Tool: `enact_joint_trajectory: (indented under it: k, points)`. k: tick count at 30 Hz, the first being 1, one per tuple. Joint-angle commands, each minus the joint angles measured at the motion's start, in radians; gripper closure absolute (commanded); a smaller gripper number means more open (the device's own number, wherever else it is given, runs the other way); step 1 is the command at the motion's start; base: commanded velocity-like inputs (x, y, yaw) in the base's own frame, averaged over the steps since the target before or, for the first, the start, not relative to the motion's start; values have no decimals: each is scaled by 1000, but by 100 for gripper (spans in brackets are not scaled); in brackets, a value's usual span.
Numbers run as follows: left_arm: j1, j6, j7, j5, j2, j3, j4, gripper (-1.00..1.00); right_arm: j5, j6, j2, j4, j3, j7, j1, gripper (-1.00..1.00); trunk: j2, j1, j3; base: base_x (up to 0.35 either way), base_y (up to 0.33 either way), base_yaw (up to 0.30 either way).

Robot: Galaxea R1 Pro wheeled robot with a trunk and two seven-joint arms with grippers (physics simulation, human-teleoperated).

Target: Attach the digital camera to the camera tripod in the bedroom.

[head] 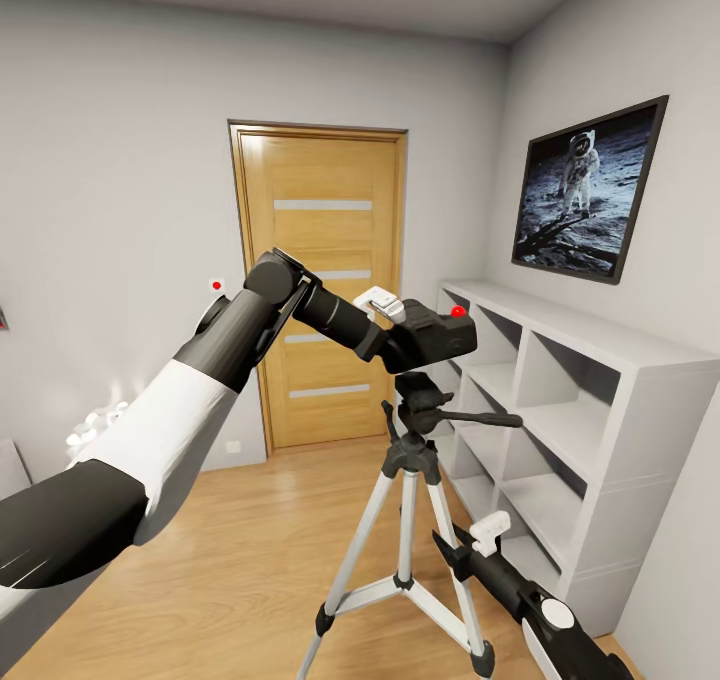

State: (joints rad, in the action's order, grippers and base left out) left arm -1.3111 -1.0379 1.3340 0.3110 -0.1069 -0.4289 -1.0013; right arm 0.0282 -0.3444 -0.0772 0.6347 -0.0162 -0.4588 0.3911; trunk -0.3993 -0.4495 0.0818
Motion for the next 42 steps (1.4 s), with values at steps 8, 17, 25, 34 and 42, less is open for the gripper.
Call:
enact_joint_trajectory:
  k: [8, 17, 25, 34, 42]
  points:
    - [0, -9, 11, 11, 1, 0, 0, 100, -5, 0, -1, -8, -42, 72, 0, 100, -1, 0, 0, 0, 0, 0]
    - [0, -9, 14, 11, 3, -21, 0, 100, -5, 3, -1, -14, -45, 88, 0, 100, -1, 0, 0, 0, 0, 0]
    - [1, -9, 14, 11, 11, -55, 3, 100, -5, 2, -1, -15, -45, 89, 0, 100, -1, 0, 0, 0, 0, 0]
    - [1, -9, 13, 11, 31, -63, 4, 100, -4, 2, -1, -15, -46, 89, 0, 100, -1, 0, 0, 0, 0, 0]
    - [0, -9, 10, 11, 31, -63, 5, 100, -4, 1, -1, -17, -47, 89, 0, 100, -1, 0, 0, 0, 0, 0]
